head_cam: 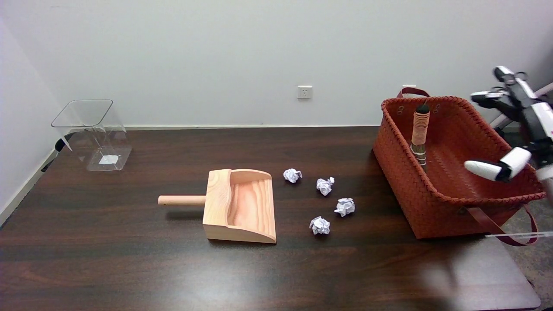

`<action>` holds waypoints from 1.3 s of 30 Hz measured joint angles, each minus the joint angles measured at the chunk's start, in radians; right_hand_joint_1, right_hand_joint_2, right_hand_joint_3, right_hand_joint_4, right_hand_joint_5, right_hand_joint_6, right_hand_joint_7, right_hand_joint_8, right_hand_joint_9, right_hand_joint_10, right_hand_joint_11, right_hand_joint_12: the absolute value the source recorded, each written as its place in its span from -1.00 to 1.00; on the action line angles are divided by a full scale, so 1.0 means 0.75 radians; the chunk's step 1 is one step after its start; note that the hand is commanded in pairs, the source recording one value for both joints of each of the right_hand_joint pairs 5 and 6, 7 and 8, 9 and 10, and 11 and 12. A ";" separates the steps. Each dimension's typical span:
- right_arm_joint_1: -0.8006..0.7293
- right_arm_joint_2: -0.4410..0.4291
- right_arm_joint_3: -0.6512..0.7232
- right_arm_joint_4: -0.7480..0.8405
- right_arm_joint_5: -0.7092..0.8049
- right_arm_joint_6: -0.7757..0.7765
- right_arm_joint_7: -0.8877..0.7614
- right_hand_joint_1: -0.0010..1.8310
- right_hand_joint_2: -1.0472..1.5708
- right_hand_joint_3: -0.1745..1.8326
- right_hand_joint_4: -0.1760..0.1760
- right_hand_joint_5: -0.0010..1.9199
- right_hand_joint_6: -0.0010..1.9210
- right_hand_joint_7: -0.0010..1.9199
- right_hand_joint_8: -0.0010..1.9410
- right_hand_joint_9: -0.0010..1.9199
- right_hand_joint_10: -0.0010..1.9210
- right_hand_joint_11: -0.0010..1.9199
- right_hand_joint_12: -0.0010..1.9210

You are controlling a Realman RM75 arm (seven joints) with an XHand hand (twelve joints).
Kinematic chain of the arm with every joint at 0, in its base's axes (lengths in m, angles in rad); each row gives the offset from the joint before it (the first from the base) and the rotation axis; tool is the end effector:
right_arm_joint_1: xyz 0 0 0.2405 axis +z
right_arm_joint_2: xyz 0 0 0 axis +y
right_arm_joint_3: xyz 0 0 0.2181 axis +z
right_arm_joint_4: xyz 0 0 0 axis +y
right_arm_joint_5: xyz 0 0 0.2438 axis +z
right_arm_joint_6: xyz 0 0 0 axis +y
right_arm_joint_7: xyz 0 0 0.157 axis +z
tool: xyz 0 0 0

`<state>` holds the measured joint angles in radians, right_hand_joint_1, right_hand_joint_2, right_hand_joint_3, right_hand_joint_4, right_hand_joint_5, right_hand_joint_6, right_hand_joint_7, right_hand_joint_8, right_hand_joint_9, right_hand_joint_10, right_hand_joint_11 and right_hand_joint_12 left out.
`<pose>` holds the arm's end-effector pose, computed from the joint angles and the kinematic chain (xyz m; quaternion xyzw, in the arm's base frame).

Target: Pick up the broom in the basket.

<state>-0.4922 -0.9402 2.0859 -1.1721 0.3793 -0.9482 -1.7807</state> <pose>-0.1930 -0.2207 0.5559 0.5982 -0.0974 0.4502 0.6557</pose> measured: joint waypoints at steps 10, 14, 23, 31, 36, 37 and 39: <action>0.132 0.069 -0.265 -0.025 0.088 0.016 0.189 0.34 -0.61 0.39 0.00 -0.88 -0.88 -0.39 -0.40 -0.47 -0.47 -0.50 -0.50; 0.185 0.094 -0.343 -0.021 0.108 0.032 0.233 0.34 -0.61 0.38 0.00 -0.89 -0.89 -0.40 -0.40 -0.47 -0.47 -0.52 -0.52; 0.270 0.132 -0.431 0.025 0.136 0.059 0.295 0.33 -0.61 0.38 0.00 -0.91 -0.91 -0.41 -0.42 -0.48 -0.48 -0.53 -0.53; 0.312 0.150 -0.485 0.049 0.147 0.088 0.325 0.33 -0.61 0.37 0.00 -0.88 -0.88 -0.40 -0.40 -0.48 -0.49 -0.53 -0.53; 0.343 0.157 -0.552 0.056 0.152 0.110 0.348 0.33 -0.59 0.36 0.00 -0.87 -0.87 -0.39 -0.40 -0.48 -0.48 -0.54 -0.54; 0.349 0.157 -0.565 0.057 0.152 0.113 0.352 0.33 -0.59 0.36 0.00 -0.87 -0.87 -0.39 -0.40 -0.48 -0.48 -0.54 -0.54; 0.362 0.159 -0.590 0.061 0.153 0.122 0.362 0.33 -0.59 0.36 0.00 -0.87 -0.87 -0.39 -0.40 -0.48 -0.48 -0.54 -0.54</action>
<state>-0.2204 -0.8210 1.6432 -1.1261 0.4944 -0.8571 -1.5092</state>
